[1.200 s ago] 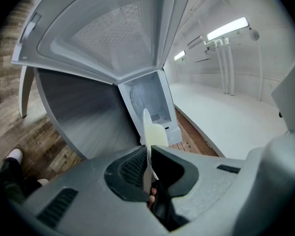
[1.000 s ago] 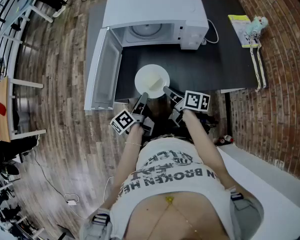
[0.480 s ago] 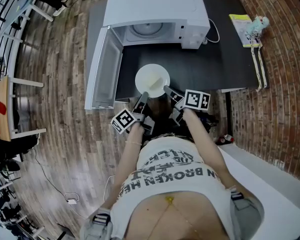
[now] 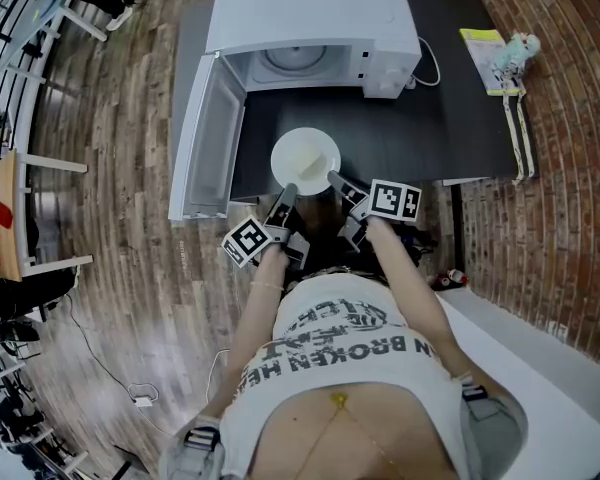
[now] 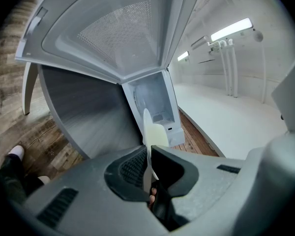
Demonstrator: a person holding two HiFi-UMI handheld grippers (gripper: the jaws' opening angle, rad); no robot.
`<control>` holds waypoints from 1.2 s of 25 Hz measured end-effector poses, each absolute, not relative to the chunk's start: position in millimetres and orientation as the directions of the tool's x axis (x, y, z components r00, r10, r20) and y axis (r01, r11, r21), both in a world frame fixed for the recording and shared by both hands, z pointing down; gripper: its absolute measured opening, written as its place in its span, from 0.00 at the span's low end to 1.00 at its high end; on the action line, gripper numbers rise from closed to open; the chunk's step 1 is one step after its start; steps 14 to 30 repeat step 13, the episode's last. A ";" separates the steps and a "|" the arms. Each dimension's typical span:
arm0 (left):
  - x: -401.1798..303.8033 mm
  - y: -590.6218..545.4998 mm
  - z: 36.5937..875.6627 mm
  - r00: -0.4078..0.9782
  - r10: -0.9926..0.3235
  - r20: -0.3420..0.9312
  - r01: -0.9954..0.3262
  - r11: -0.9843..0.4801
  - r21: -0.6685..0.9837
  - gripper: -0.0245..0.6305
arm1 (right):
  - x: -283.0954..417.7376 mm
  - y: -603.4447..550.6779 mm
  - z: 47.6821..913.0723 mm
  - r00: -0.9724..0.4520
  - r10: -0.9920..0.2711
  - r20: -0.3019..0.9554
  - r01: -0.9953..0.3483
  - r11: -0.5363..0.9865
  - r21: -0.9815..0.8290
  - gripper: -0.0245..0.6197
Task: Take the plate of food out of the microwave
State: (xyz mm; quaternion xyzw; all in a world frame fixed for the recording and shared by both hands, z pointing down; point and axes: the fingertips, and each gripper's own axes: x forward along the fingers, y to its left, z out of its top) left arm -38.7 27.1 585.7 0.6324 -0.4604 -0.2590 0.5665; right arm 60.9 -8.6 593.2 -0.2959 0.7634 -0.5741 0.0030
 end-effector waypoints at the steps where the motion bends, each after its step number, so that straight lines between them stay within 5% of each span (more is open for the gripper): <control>1: -38.0 27.1 586.0 0.443 -0.875 0.195 -0.289 0.067 0.955 0.07 | 61.6 -8.6 593.4 -0.825 -0.456 0.335 -0.448 0.165 -0.879 0.11; 30: -30.0 23.6 586.4 0.443 -0.874 0.198 -0.290 0.069 0.955 0.07 | 69.5 -12.1 594.1 -0.826 -0.453 0.334 -0.445 0.163 -0.880 0.11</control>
